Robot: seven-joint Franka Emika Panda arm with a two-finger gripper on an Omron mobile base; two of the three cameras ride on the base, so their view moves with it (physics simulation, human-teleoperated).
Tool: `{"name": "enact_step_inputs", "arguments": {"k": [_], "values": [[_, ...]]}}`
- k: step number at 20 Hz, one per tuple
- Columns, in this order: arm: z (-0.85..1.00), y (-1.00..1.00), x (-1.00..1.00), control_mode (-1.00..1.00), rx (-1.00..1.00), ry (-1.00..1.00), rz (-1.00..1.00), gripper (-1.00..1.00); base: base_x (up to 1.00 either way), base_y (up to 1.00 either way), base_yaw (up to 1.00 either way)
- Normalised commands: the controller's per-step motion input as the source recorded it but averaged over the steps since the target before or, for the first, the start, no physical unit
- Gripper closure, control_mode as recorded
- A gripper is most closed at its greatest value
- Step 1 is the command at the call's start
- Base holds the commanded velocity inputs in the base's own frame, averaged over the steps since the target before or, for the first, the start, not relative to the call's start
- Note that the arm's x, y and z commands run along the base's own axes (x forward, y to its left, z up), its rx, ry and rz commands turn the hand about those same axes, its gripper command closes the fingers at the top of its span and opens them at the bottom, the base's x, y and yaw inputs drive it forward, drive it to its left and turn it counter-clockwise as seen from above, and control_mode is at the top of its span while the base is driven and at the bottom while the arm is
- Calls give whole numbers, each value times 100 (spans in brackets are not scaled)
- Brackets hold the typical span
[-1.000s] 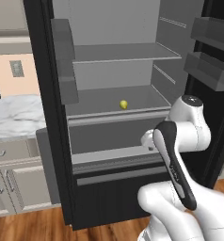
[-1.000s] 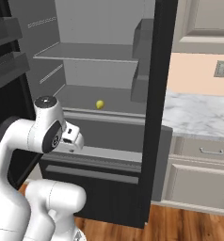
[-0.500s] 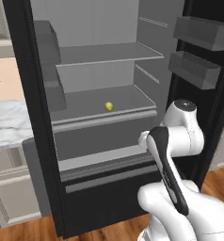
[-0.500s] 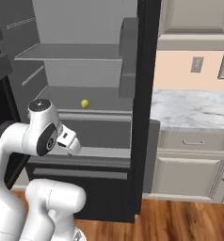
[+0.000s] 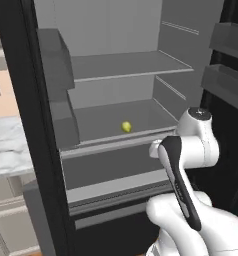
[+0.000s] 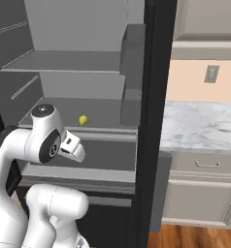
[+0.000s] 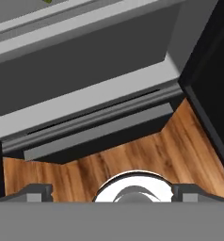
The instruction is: Retrieve a lemon from the fridge and place it on the cutting board with the fish.
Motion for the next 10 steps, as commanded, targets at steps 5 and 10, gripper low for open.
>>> {"name": "enact_step_inputs", "arguments": {"k": [5,10], "values": [[0,0,0,100,0,0,0,-100,83,-1,11],[0,0,0,100,0,0,0,-100,73,-2,7]]}}
